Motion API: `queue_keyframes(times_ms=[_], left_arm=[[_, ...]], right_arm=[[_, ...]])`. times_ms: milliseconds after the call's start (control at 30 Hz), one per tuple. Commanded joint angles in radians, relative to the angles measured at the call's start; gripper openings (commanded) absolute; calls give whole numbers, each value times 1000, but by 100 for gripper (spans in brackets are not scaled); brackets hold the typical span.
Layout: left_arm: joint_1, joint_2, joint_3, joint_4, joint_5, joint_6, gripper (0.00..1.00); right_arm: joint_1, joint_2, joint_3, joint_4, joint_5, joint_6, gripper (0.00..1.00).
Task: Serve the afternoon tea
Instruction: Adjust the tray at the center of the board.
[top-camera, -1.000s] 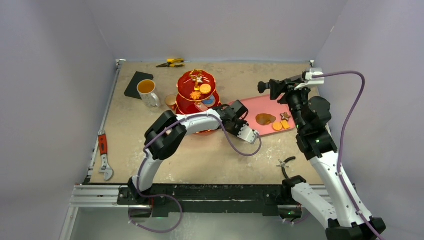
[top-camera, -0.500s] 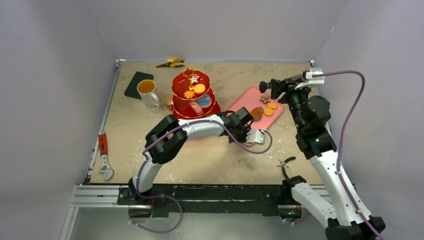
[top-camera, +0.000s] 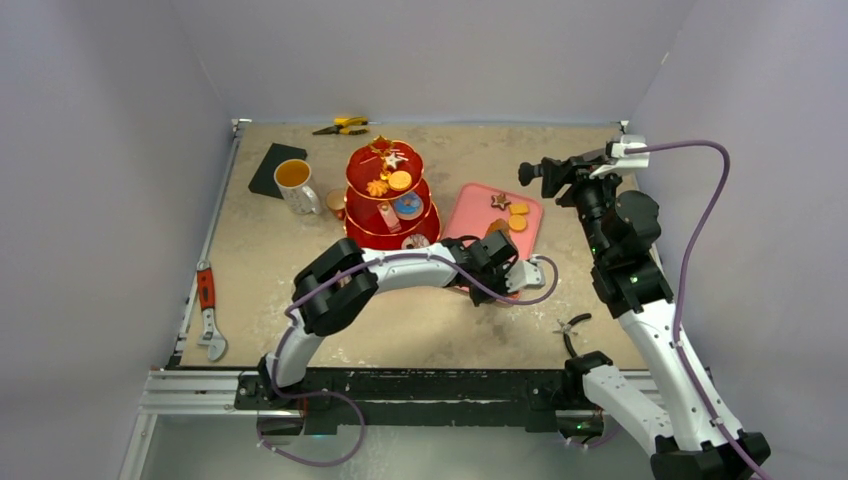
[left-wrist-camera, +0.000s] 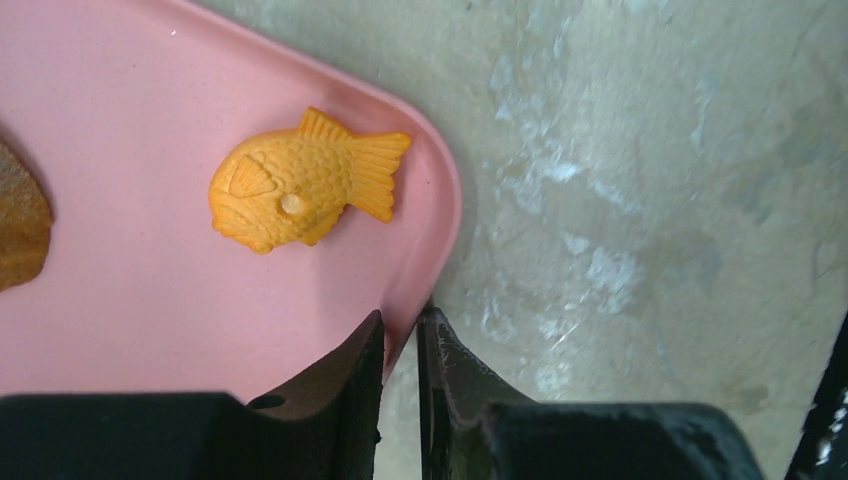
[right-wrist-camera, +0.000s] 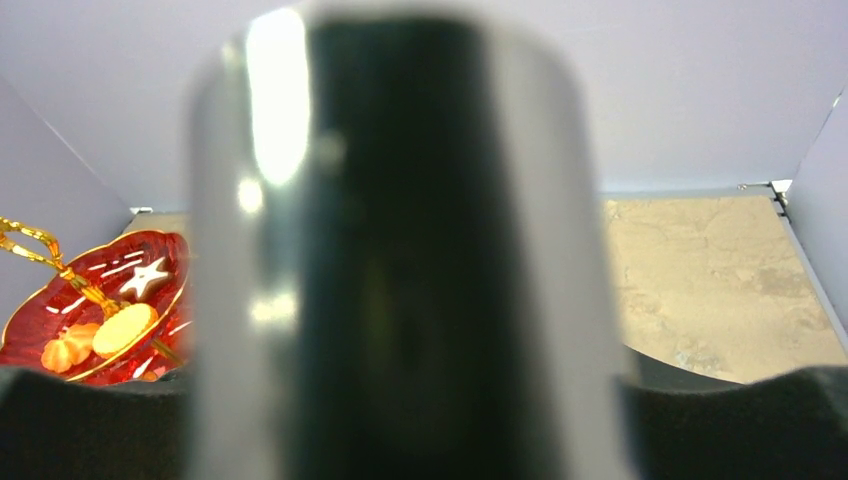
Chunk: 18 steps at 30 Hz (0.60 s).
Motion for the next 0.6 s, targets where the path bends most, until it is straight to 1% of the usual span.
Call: queue_keyframes(times_ms=[0,67,133,167,233,333,433,467,567], left_arm=[[-27,82,53,-9,37,-197,16],[-27,80,59,18,33,-231,17],[-27,80,68,22,43,-261,20],[-27,79,75,12,48,-274,25],[-27,65,80,-3,57,-310,41],[-26,11,81,-15,58,-318,62],[-23,-45,114,-73,58,-319,79],[-22,-62,132,-99,56,-319,82],[-19,-117,204,-191,36,-290,84]], right_arm=[[-8,-16,-7,30,42,5,63],[-7,-19,-13,28,59,2,63],[-7,-20,-19,30,71,3,63],[-7,-17,-23,32,76,7,63],[-7,-10,-29,38,88,15,63],[-8,3,-42,53,112,29,63],[-8,24,-60,76,132,32,63],[-8,34,-67,85,129,30,64],[-7,81,-92,126,122,28,64]])
